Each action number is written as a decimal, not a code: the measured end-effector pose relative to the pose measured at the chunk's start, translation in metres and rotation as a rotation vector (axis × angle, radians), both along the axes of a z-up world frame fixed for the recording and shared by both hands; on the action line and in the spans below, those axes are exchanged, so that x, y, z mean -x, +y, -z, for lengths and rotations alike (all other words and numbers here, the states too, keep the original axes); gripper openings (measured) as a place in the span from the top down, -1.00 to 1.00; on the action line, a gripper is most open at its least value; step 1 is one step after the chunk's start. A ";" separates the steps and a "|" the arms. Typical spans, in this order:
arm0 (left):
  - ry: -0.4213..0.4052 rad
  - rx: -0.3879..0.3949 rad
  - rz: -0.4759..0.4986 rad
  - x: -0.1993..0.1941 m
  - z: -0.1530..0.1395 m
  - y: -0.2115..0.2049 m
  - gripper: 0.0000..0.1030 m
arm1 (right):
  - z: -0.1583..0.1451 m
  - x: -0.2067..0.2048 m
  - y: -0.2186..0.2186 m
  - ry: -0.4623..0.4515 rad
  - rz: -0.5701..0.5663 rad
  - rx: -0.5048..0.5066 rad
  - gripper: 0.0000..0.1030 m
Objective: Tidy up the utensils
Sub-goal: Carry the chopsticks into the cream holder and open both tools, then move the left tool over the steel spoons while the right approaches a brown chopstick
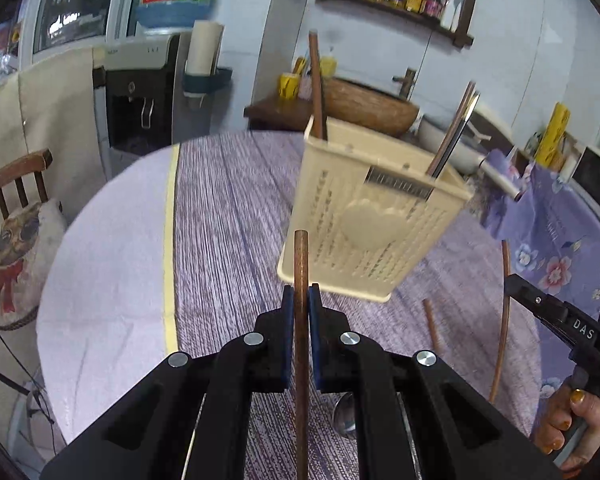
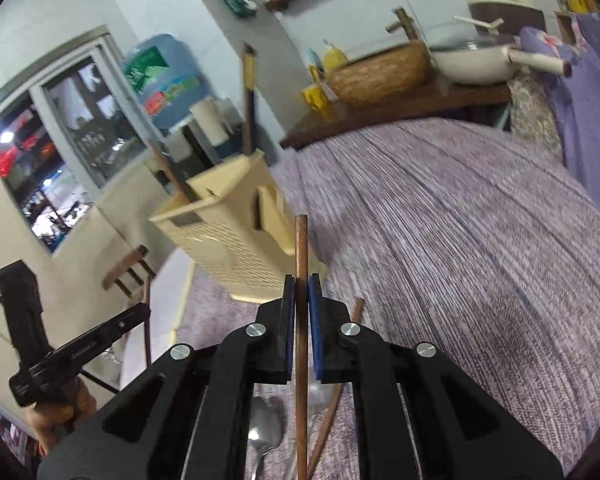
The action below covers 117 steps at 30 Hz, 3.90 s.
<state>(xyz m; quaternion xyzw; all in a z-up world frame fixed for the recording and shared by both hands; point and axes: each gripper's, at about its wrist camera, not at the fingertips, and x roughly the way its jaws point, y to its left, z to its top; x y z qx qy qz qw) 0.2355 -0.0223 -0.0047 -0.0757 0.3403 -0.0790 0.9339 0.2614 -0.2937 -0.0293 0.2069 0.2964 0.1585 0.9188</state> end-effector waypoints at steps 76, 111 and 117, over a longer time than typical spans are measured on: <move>-0.125 0.058 0.020 -0.096 -0.074 0.000 0.86 | -0.109 -0.086 0.057 -0.231 -0.006 0.205 0.84; 0.130 -0.102 0.062 0.014 0.058 -0.020 -0.50 | 0.043 -0.008 0.030 0.173 0.081 0.290 0.20; 0.172 -0.117 0.100 0.030 0.075 -0.030 -0.50 | 0.056 0.007 0.022 0.192 0.104 0.240 0.20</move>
